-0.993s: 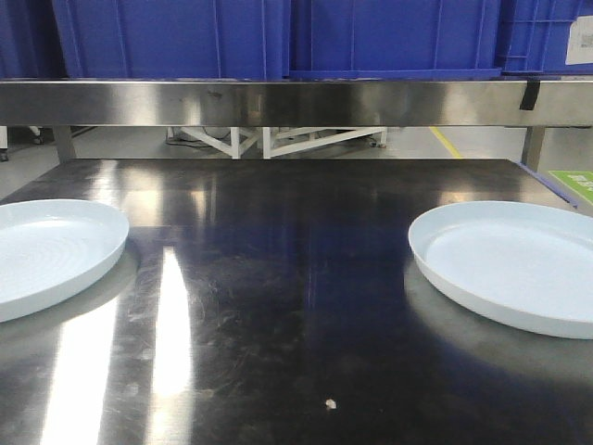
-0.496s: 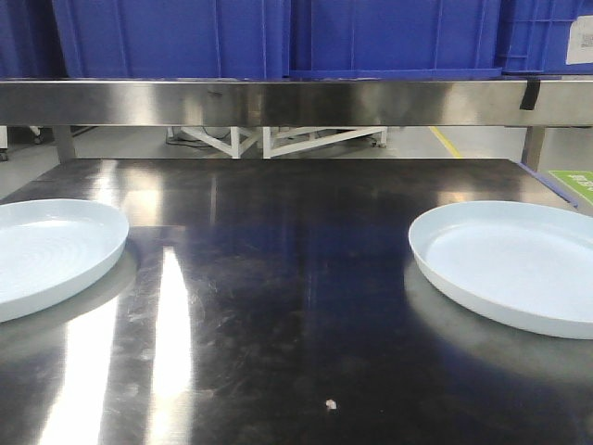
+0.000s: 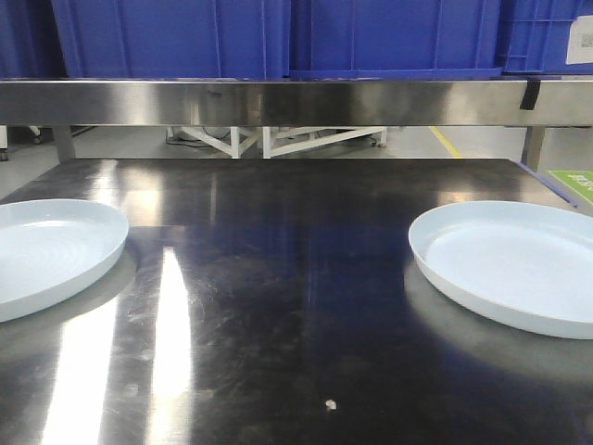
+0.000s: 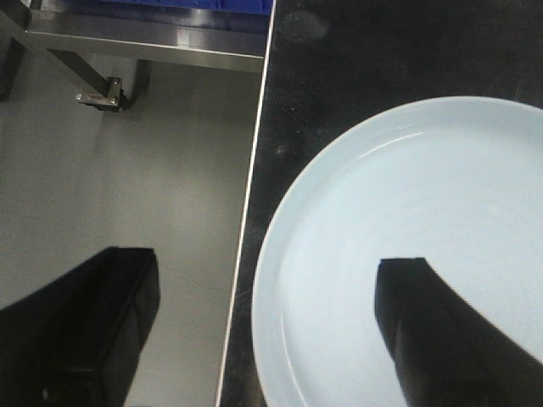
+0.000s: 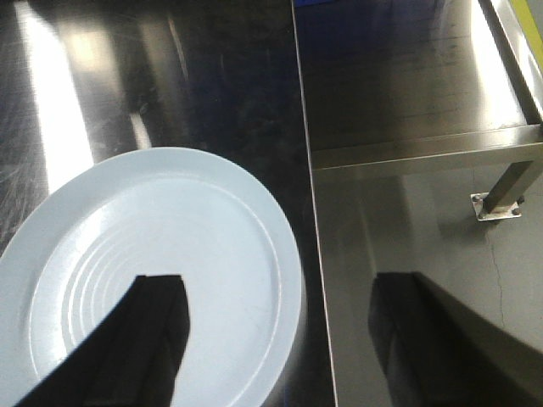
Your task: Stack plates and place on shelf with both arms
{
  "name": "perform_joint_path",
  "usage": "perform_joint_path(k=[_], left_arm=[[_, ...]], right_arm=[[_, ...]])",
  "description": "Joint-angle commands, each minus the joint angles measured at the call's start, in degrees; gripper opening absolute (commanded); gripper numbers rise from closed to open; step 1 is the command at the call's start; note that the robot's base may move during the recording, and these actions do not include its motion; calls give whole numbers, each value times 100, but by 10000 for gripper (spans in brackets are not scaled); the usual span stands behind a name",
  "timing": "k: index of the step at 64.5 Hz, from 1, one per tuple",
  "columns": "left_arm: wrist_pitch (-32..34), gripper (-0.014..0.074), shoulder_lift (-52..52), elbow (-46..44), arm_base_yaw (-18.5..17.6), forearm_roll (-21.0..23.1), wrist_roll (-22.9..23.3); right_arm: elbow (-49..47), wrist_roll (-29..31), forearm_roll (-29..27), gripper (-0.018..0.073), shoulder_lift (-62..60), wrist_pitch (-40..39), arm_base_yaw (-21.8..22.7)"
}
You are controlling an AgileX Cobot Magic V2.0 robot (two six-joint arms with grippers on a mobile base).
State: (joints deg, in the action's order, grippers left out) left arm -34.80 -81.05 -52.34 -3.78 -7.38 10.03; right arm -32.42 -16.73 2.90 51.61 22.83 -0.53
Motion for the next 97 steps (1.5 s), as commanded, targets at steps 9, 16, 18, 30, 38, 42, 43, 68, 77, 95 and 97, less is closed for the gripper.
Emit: perform_joint_path(k=[9, 16, 18, 30, 38, 42, 43, 68, 77, 95, 97], left_arm=[[325, 582, -309, -193, 17, -33, 71], [339, 582, -423, -193, 17, -67, 71], [356, 582, -437, -193, 17, -98, 71], [446, 582, -437, -193, 192, -155, 84], [455, 582, -437, -193, 434, -142, 96], [459, 582, -437, -193, 531, -132, 96], [459, 582, -437, -193, 542, -132, 96], [552, 582, -556, -193, 494, -80, 96], [574, 582, -743, -193, 494, -76, 96], [601, 582, -1024, -193, 494, -35, 96], [601, 580, -1037, -193, 494, -25, 96]], right_arm=[[-199, 63, 28, 559, -26, -436, -7], [-199, 63, 28, 559, -26, -436, -7], [-199, 63, 28, 559, -26, -436, -7], [-199, 63, 28, 559, -26, -427, -7], [-199, 63, 28, 559, -26, -427, -7], [-199, 63, 28, 559, -26, -427, -7], [-199, 63, 28, 559, -26, -427, -7], [-199, 63, 28, 559, -26, -422, -7], [-199, 63, 28, 559, -26, -422, -7], [-199, 63, 28, 559, -26, -422, -7], [-199, 63, 28, 559, -26, -422, -7]])
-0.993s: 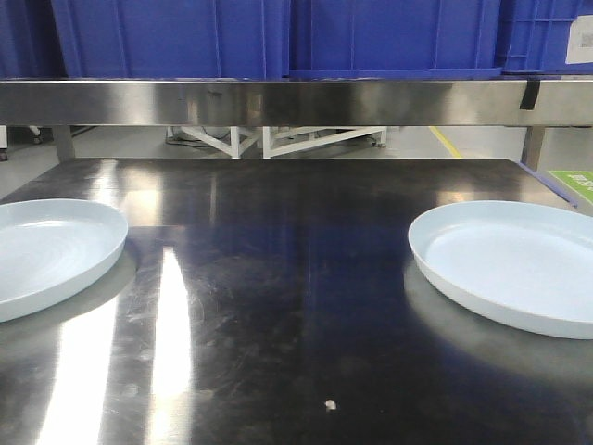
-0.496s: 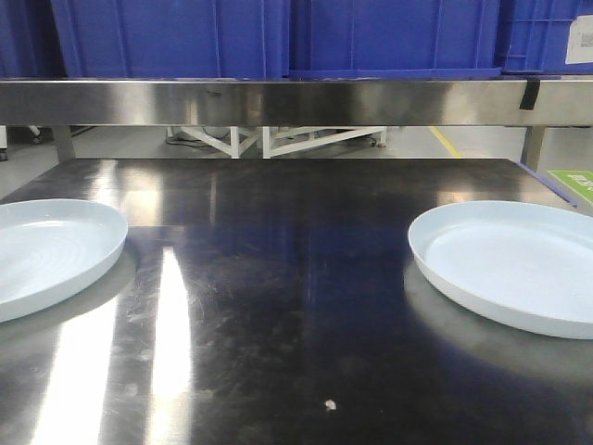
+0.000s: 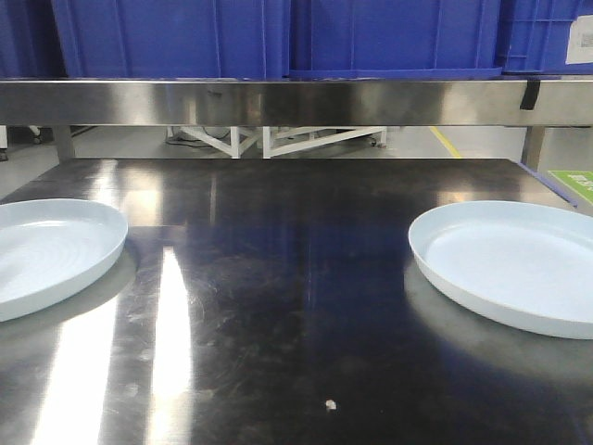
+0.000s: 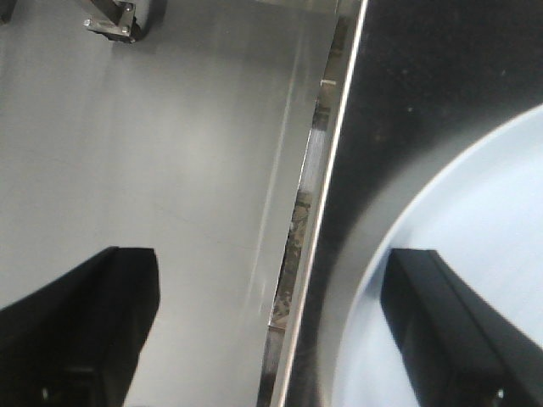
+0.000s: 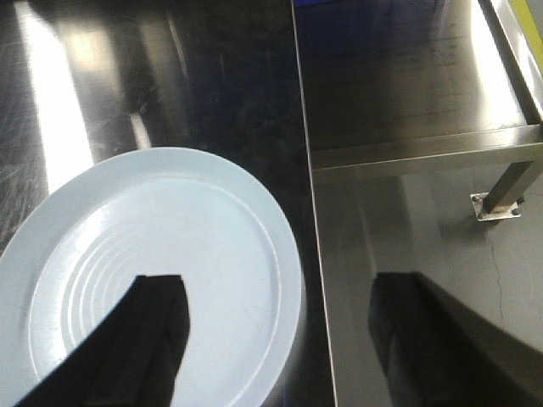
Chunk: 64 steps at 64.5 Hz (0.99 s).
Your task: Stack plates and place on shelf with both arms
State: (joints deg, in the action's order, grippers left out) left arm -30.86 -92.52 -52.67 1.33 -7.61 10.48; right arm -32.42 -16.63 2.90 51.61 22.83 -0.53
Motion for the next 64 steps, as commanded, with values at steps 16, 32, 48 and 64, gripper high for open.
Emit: perform_joint_path(k=[16, 32, 48, 64], left_arm=[[210, 64, 99, -160, -17, 185, 10], [109, 100, 434, -460, -413, 185, 10], [-209, 100, 794, -1169, -1166, 209, 10], [-60, 100, 809, -1636, -2094, 587, 10]], right_arm=[[-199, 52, 28, 559, -26, -422, -7], [-199, 52, 28, 559, -26, -427, -7], [-199, 52, 28, 559, -26, -427, -7], [-199, 52, 28, 559, -26, -421, -7]])
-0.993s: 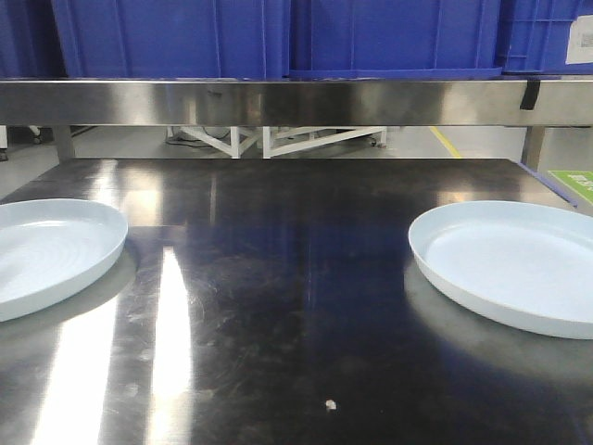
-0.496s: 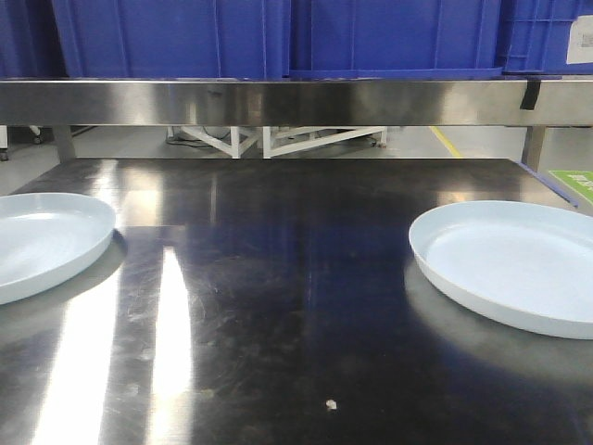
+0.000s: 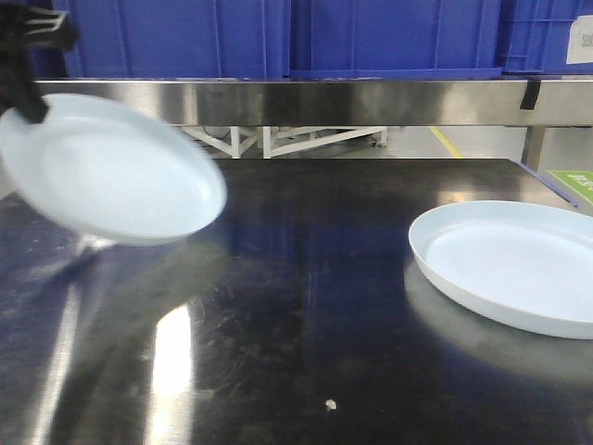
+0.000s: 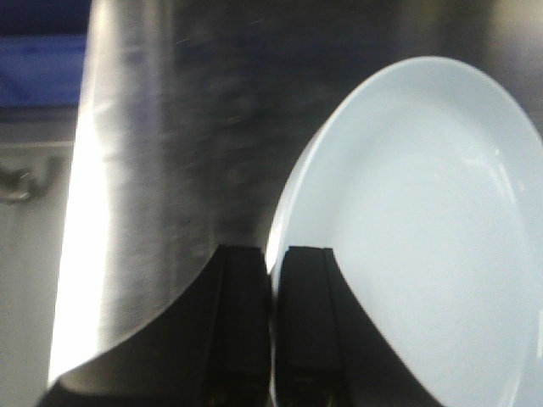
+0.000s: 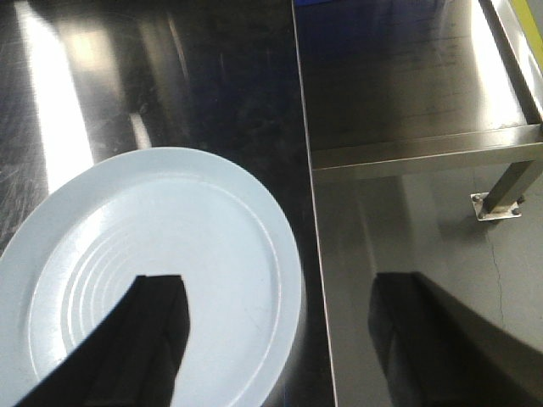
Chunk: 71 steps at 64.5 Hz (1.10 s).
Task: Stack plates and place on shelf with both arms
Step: 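Grasp the plate nearest the left gripper, lift, set it mid-table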
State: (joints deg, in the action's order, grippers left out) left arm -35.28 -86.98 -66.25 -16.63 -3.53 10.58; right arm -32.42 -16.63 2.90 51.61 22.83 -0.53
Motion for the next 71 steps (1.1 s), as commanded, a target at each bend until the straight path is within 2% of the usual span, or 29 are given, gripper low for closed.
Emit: perform_joint_path(k=[1, 11, 30, 36, 52, 56, 68, 71], left_arm=[[419, 100, 254, -289, -354, 194, 1], [812, 100, 225, -289, -843, 353, 1], [1069, 100, -237, -289, -1255, 641, 1], [1083, 100, -345, -289, -1357, 641, 1], [1027, 106, -511, -289, -1358, 625, 1], [1003, 155, -511, -289, -1358, 542, 1], [1003, 488, -511, -289, -1358, 410, -10], [992, 518, -511, -289, -1358, 410, -10]], right_arm=[[-199, 52, 28, 559, -26, -421, -7], [-199, 52, 28, 559, -26, -415, -7], [-199, 52, 28, 559, -26, -389, -7], [-199, 52, 28, 559, -26, -383, -7], [-199, 52, 28, 559, -26, -365, -7], [-199, 52, 28, 559, -26, -342, -7], [-199, 52, 28, 559, -26, -329, -7], [-199, 52, 28, 559, -26, -329, -7]])
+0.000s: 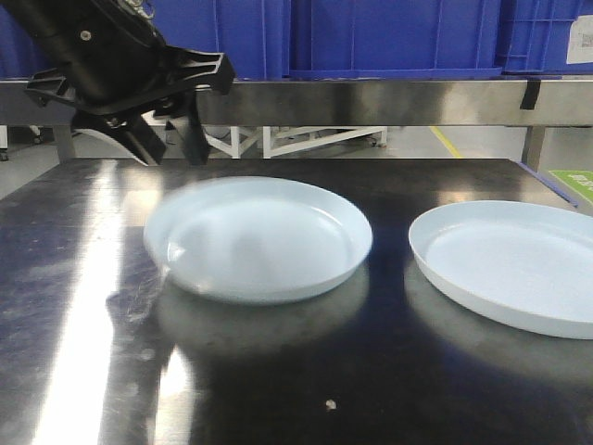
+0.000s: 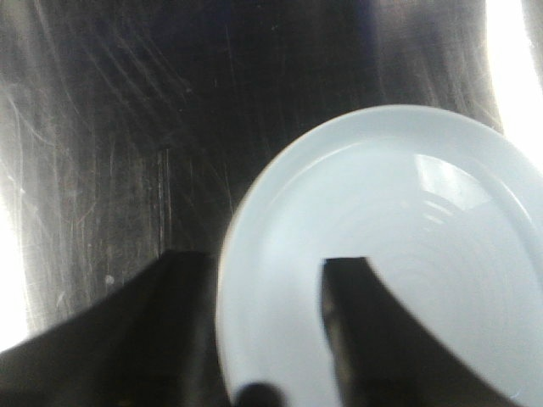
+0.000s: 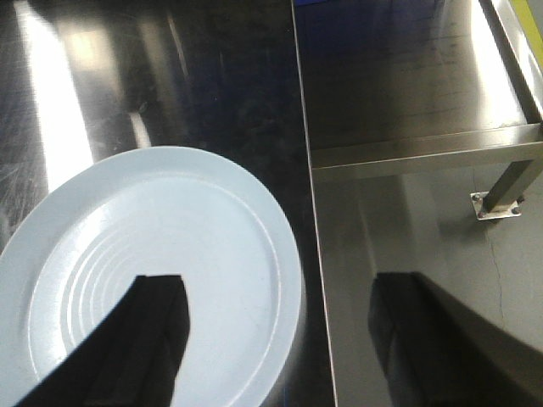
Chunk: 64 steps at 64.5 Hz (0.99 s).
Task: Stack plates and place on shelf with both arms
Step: 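Grasp the plate nearest the left gripper, lift, set it mid-table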
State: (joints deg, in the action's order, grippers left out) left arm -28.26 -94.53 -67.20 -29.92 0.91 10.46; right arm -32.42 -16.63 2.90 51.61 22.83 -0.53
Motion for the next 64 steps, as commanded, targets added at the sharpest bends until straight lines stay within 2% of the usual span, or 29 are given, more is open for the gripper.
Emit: perform_joint_path(k=[1, 11, 17, 23, 27, 36, 50, 64], left_arm=[[290, 520, 243, -195, -28, -35, 2], [255, 463, 243, -195, -28, -35, 2], [215, 299, 301, -195, -5, -44, 2], [216, 63, 461, -205, 5, -91, 2], [280, 111, 634, -205, 5, -151, 2], [408, 90, 1297, -205, 148, -151, 12], [386, 90, 2552, -127, 940, -282, 12], [589, 90, 3687, 479, 1997, -475, 12]], right_arm=[[-199, 52, 28, 559, -26, -329, -7], [-199, 52, 28, 559, -26, -329, -7], [-199, 52, 28, 559, -26, -323, -7], [-199, 52, 28, 559, -26, -323, -7], [-199, 52, 28, 559, -26, -323, -7], [-199, 52, 28, 559, -26, -323, -7], [-199, 52, 28, 559, -26, -319, -7], [-199, 52, 28, 559, -26, -276, -7]])
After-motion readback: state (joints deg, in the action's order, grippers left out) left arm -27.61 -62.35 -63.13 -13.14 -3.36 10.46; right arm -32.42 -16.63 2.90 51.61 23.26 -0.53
